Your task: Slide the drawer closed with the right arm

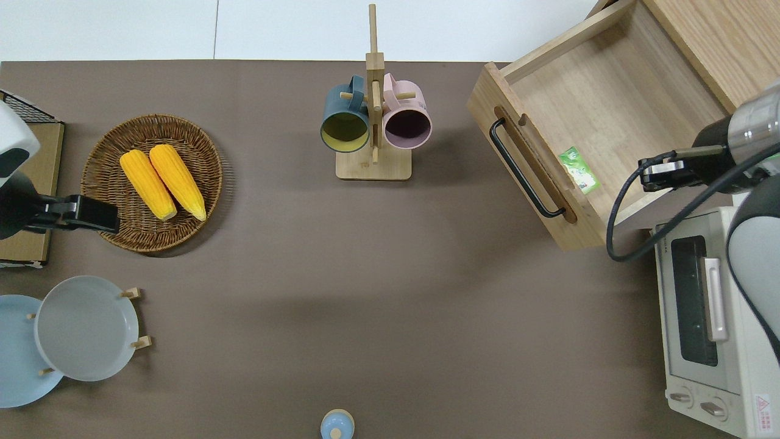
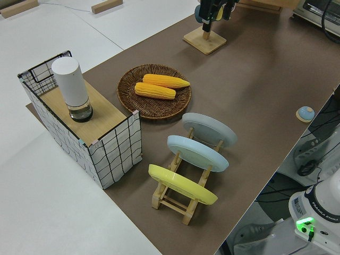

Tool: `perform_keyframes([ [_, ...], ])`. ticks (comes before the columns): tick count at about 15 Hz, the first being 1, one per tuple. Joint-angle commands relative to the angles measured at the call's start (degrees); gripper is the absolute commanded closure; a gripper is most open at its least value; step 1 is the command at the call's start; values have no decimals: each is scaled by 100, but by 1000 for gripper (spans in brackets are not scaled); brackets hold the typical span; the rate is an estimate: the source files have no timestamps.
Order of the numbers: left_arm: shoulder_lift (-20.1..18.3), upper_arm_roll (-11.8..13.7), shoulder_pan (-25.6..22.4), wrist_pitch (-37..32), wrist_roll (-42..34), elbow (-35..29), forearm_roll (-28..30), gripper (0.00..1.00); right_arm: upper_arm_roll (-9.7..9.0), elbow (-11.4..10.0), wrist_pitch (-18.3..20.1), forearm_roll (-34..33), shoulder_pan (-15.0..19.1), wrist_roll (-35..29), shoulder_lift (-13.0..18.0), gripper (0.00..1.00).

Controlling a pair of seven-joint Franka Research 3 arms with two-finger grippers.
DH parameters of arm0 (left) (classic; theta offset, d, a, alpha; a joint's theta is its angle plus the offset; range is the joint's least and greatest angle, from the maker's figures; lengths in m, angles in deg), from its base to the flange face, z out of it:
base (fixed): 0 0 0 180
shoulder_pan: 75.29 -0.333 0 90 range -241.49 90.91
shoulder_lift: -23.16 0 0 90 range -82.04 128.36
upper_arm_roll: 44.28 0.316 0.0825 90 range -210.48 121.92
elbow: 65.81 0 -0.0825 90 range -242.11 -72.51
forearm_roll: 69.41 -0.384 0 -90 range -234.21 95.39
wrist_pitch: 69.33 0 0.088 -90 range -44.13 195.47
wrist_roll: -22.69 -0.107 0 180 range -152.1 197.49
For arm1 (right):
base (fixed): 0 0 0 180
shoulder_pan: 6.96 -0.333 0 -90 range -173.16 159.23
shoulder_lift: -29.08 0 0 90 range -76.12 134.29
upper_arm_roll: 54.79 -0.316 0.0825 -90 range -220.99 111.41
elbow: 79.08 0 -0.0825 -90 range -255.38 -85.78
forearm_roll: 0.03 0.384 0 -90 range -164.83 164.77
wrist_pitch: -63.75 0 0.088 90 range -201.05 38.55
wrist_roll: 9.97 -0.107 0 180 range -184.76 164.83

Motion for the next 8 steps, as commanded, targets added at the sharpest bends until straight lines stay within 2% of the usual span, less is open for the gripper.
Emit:
perform_keyframes([
  [1,74,-37,-22,-113,-55,149,-98,7,-78,64,12,87,37,-121,190,1000],
  [2,65,-37,-22,-113,-55,140,-98,7,-122,73,12,96,-15,-462,190,1000],
  [4,65,-37,-22,-113,-55,140,-98,7,-131,143,-5,87,-383,-1243,190,1000],
  [8,65,-37,-22,-113,-55,149,-98,7,-140,144,-145,-53,-1403,-3246,146,1000],
])
